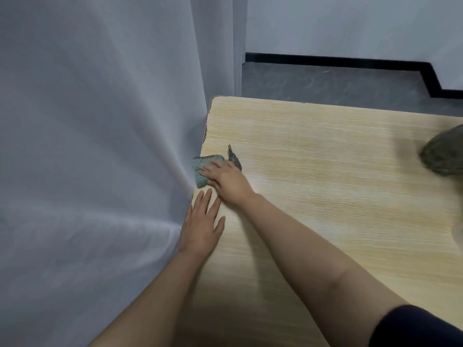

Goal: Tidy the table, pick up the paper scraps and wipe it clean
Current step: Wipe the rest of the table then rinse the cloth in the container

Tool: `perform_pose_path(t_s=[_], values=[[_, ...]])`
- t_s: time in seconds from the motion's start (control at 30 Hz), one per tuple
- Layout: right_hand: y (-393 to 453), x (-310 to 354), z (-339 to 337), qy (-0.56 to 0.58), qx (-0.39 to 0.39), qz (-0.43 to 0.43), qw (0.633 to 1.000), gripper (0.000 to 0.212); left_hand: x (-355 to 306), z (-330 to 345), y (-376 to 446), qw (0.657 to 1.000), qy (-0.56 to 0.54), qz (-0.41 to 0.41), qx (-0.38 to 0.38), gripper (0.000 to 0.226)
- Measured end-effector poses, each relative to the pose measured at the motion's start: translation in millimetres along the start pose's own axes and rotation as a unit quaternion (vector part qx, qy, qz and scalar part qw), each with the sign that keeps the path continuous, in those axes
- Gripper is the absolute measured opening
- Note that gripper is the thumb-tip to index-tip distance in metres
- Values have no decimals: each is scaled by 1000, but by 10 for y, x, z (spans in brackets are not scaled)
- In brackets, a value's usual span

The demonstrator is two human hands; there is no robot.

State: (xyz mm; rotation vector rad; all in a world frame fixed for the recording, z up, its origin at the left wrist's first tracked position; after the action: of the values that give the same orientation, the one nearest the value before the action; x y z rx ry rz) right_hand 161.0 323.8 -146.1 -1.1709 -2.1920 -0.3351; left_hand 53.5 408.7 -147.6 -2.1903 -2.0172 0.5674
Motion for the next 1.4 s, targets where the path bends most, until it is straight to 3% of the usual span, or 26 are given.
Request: perform_pose_path(t_s=[0.07,0.2,0.37,0.4,0.43,0.5,0.57,0.63,0.7,0.73,0.8,0.93,1.03,1.1,1.2,1.23,1.3,1.37,1.4], values=[[-90,-181,-155,0,-41,2,999,30,2,10,-93,1000,-9,-7,-2,75],[-587,-875,-645,-13,-187,153,970,28,2,24,-177,1000,-16,-15,16,57],[-1091,-1267,-904,-45,-321,359,875,32,3,25,-257,1000,-8,-8,23,58],[-1030,-1174,-854,-54,-315,366,874,30,9,29,-275,1000,-8,-6,26,58],[-905,-1014,-802,-57,-286,349,890,29,15,38,-291,1000,-10,-5,27,58],[-644,-703,-534,1,-268,230,936,40,29,56,-326,1000,-10,-4,26,58],[-440,-226,-116,-15,-153,154,976,42,43,78,-355,1000,-5,-3,23,58],[-374,194,207,-22,-33,81,996,36,45,87,-378,1000,2,0,15,57],[-342,298,275,-6,20,12,1000,35,41,85,-398,1000,3,2,12,56],[-362,246,206,-12,10,-11,1000,34,42,87,-408,1000,2,2,12,56],[-475,-79,-12,12,-61,23,998,29,46,89,-430,1000,1,1,13,57],[-1058,-812,-546,1,-232,196,953,29,48,91,-466,1000,-6,1,16,56],[-1326,-1034,-732,-58,-266,310,911,35,53,90,-472,1000,-10,4,12,56],[-1233,-906,-639,-92,-269,325,902,36,55,95,-472,1000,-8,6,16,56],[-812,-363,-333,-37,-231,302,924,21,61,97,-466,1000,-12,6,15,56],[-666,-141,-161,-30,-202,251,946,15,66,99,-459,1000,-11,8,12,56],[-502,330,213,-46,-67,111,991,24,83,100,-470,1000,1,13,7,55],[-482,421,395,-30,21,32,999,34,95,104,-499,1000,5,18,7,55],[-498,367,352,-26,13,10,1000,34,104,110,-509,1000,3,22,8,56]])
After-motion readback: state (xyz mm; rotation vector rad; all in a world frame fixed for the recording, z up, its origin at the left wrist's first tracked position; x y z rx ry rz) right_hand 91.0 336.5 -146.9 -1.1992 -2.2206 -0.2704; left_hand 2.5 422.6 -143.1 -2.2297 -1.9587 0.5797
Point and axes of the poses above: each hand's wrist, its own y-axis towards the middle knuckle, its own z-axis out of the palm, x = y × z, the point moved 3 cm from there along y, towards the middle knuckle, and after that the axes turned 6 degrees about y, right-handed, at the moved point
